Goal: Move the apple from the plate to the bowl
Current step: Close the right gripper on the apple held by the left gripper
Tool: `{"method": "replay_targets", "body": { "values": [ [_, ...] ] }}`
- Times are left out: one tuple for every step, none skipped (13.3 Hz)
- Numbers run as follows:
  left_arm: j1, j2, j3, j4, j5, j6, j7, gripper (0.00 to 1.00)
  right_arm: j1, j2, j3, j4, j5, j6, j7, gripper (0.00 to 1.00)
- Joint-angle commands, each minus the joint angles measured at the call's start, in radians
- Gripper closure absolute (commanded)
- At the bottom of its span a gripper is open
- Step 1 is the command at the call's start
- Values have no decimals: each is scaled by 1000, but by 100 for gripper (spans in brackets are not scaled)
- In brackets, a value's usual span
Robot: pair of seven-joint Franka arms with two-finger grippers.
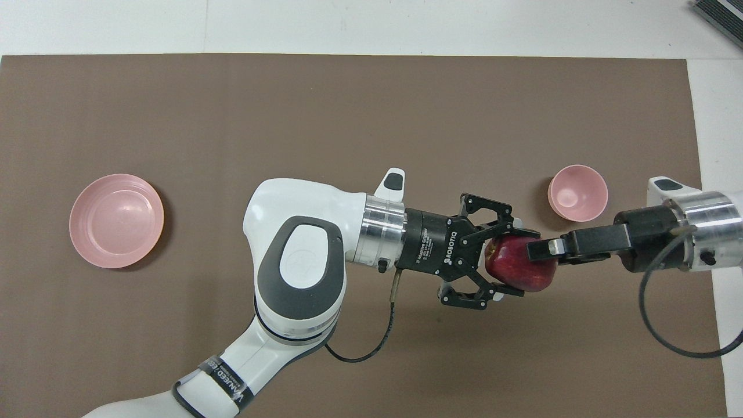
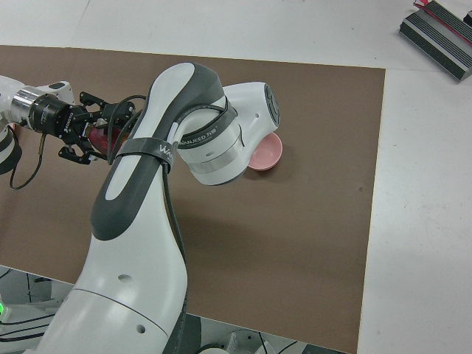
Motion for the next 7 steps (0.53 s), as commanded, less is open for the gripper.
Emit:
{"method": "replay_targets", "body": {
  "values": [
    [-26, -4, 11, 10, -20, 29, -10, 100, -2, -25, 1, -20, -26, -8, -33, 0],
    [-29, -4, 6, 12, -20, 31, -10, 100, 1, -25, 1, -20, -38, -8, -50, 0],
    [-33, -4, -1, 12, -22, 32, -10, 100, 2, -25, 1, -20, -50, -9, -59, 0],
    [-35, -4, -1, 12, -22, 35, -10, 100, 4, -25, 1, -20, -52, -8, -59, 0],
    [-35, -4, -8, 15, -22, 42, -10, 100, 4, -25, 1, -20, -61, -8, -59, 0],
    [-35, -4, -9, 15, -22, 45, -10, 100, 5, -25, 1, -20, -66, -9, -59, 0],
    [-35, -4, -9, 15, -20, 45, -8, 100, 5, -25, 1, -20, -67, -14, -56, 0]
  ]
}}
